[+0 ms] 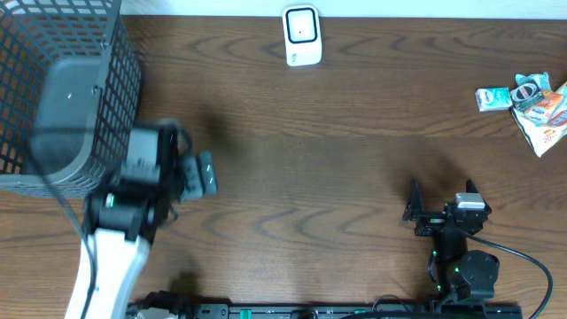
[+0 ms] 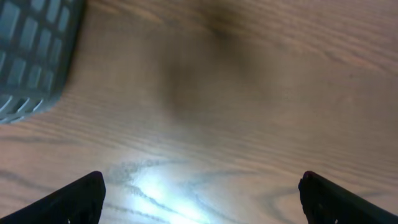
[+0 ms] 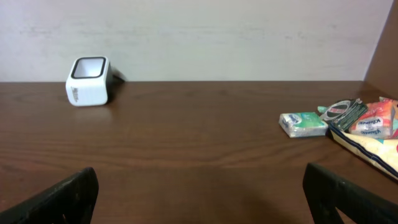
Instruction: Scan the item barcode
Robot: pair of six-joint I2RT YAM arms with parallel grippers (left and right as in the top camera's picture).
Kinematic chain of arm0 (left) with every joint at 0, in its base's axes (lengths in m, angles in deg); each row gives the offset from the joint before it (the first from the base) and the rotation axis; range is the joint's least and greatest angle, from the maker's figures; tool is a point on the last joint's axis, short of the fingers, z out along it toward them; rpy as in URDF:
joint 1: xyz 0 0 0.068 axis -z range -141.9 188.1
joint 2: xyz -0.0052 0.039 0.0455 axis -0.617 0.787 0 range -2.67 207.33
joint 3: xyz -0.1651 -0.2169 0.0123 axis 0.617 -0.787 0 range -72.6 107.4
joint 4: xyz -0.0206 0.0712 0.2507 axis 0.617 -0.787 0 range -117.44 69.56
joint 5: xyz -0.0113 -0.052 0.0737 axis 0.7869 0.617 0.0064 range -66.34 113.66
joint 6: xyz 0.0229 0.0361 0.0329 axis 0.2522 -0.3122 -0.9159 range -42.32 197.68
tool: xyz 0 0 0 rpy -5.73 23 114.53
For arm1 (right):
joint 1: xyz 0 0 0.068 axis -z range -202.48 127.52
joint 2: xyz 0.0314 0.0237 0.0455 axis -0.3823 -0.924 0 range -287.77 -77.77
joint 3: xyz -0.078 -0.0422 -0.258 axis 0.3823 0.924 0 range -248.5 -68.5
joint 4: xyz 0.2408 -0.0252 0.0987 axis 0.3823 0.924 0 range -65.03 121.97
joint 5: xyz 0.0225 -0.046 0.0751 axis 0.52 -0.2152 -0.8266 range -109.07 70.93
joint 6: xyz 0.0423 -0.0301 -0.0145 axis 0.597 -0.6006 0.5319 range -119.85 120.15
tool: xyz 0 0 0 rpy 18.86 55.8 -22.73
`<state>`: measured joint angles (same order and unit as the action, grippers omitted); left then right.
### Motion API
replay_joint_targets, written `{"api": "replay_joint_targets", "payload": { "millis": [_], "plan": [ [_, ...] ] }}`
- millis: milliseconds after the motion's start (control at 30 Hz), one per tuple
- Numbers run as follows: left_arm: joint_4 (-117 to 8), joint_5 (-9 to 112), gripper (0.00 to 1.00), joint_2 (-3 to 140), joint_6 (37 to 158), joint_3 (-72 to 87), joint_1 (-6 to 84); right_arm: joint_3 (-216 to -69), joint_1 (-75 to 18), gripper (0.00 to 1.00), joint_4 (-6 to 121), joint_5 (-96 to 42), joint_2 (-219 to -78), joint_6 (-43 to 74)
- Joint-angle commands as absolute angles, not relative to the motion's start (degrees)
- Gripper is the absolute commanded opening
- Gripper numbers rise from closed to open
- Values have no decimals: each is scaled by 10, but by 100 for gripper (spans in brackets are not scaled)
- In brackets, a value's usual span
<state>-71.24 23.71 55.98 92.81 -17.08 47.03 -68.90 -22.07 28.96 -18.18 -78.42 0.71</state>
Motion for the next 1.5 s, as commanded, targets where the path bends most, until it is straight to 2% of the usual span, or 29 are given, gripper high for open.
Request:
{"api": "replay_joint_targets", "payload": {
  "millis": [0,200,500,733,1167,1467],
  "plan": [
    [-667,233,98,462,908,-259,460,-688,-219,99,292,-184,-781,-1],
    [-602,232,98,262,909,-401,460,-688,-219,99,292,-184,-781,-1],
    [-613,232,98,74,898,-443,460,-688,-219,99,292,-184,-781,-1],
    [-556,233,98,6,875,-521,447,-688,-219,99,292,-184,-781,-1],
    [-246,316,98,-26,849,-676,422,-688,-219,99,292,-184,-781,-1],
    [-152,349,98,-26,798,-712,422,-688,-219,99,292,-184,-782,-1]
  ]
}}
